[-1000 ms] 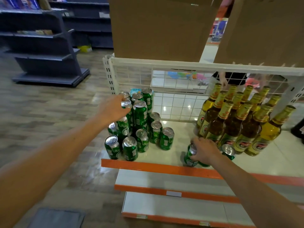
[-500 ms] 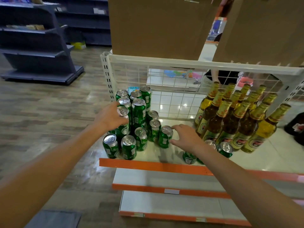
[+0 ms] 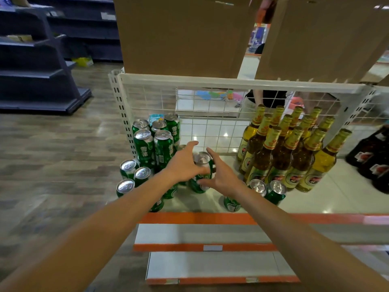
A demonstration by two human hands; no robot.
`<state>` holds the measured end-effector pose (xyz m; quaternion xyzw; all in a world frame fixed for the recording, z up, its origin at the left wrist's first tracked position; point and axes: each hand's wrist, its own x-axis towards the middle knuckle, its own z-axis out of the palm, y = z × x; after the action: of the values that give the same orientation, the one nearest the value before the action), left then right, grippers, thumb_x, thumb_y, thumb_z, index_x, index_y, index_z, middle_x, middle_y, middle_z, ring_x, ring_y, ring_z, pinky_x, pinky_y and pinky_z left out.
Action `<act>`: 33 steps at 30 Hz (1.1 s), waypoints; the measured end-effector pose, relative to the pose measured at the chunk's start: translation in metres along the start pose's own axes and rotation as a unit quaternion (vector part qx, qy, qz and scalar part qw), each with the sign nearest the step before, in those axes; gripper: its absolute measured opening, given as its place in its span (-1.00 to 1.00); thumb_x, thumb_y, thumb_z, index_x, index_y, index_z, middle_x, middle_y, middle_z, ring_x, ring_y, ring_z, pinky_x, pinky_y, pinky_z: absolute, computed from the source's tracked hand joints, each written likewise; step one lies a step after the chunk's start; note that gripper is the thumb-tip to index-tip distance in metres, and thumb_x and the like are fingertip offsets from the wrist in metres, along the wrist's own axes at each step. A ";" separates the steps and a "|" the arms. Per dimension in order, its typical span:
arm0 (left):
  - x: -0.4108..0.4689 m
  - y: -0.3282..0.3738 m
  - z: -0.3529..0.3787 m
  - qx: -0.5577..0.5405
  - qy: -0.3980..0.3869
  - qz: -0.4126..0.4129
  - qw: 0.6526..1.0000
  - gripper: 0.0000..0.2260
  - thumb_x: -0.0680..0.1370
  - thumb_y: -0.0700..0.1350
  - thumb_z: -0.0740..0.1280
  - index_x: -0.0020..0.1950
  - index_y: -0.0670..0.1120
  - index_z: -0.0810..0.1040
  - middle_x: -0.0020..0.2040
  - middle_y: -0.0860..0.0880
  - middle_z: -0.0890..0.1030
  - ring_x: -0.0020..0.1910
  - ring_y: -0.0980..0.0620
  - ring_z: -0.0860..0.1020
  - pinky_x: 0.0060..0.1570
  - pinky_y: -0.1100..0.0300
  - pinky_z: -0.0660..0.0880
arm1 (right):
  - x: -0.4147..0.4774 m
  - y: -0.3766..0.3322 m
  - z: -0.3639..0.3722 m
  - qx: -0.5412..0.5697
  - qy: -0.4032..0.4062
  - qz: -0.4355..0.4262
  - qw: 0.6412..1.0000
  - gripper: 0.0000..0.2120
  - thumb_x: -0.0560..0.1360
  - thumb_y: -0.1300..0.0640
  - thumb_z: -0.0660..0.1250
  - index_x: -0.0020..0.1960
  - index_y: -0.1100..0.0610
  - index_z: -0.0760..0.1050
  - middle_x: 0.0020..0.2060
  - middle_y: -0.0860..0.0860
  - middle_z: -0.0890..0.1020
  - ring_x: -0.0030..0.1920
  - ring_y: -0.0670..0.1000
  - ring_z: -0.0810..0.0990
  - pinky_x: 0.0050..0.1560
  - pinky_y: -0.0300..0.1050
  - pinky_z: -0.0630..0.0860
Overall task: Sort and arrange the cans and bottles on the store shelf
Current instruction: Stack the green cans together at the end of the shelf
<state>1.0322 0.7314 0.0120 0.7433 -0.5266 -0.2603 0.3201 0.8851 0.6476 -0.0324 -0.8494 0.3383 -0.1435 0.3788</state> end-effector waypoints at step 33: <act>0.026 -0.101 -0.108 0.056 0.184 -0.115 0.975 -0.17 0.41 -0.07 0.56 0.56 -0.12 0.19 0.40 -0.19 0.45 0.31 -0.20 0.46 0.21 0.00 0.46 | -0.016 0.040 0.002 -0.342 0.005 -0.015 0.940 -0.27 0.54 -0.34 0.14 0.57 0.01 0.13 0.47 0.07 0.35 0.51 0.08 0.19 0.55 0.15 -0.07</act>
<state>1.1807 0.7528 0.0066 0.8507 -0.3835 -0.1240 0.3374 0.8563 0.6402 -0.0628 -0.9318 0.3566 -0.0292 0.0613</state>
